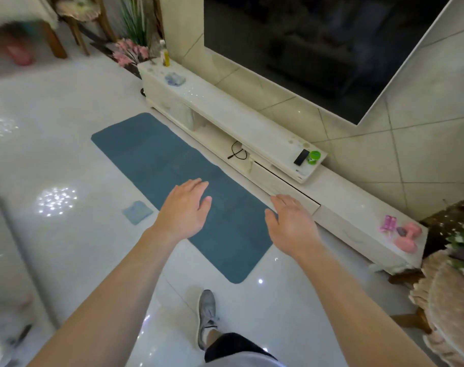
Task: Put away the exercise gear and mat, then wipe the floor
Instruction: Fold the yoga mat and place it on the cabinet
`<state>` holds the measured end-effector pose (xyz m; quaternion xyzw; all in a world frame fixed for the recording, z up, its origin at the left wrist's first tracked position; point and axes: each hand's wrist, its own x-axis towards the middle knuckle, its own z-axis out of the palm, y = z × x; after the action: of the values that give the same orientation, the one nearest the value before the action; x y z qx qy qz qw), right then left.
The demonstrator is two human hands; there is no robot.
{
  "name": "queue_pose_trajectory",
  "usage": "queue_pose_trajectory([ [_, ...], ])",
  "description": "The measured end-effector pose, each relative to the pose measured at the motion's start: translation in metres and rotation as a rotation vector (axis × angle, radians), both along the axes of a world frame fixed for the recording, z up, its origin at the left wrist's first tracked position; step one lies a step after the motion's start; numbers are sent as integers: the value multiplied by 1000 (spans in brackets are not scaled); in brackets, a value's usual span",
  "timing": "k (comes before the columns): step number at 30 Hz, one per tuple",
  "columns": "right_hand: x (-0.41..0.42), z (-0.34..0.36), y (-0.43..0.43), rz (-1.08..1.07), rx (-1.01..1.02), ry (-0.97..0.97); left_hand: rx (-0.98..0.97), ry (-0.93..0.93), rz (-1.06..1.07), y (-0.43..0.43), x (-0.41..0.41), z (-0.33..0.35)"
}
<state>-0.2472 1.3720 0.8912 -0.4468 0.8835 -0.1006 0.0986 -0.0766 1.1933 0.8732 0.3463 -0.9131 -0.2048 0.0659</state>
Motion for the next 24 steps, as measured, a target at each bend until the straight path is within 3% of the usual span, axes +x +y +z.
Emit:
queue_pose_trajectory([
  [16,-18,2,-224,117,26,-6,2,-57,95,-194,0,9],
  [24,13,-5,-305,57,36,-36,19,-50,52,-287,23,-2],
])
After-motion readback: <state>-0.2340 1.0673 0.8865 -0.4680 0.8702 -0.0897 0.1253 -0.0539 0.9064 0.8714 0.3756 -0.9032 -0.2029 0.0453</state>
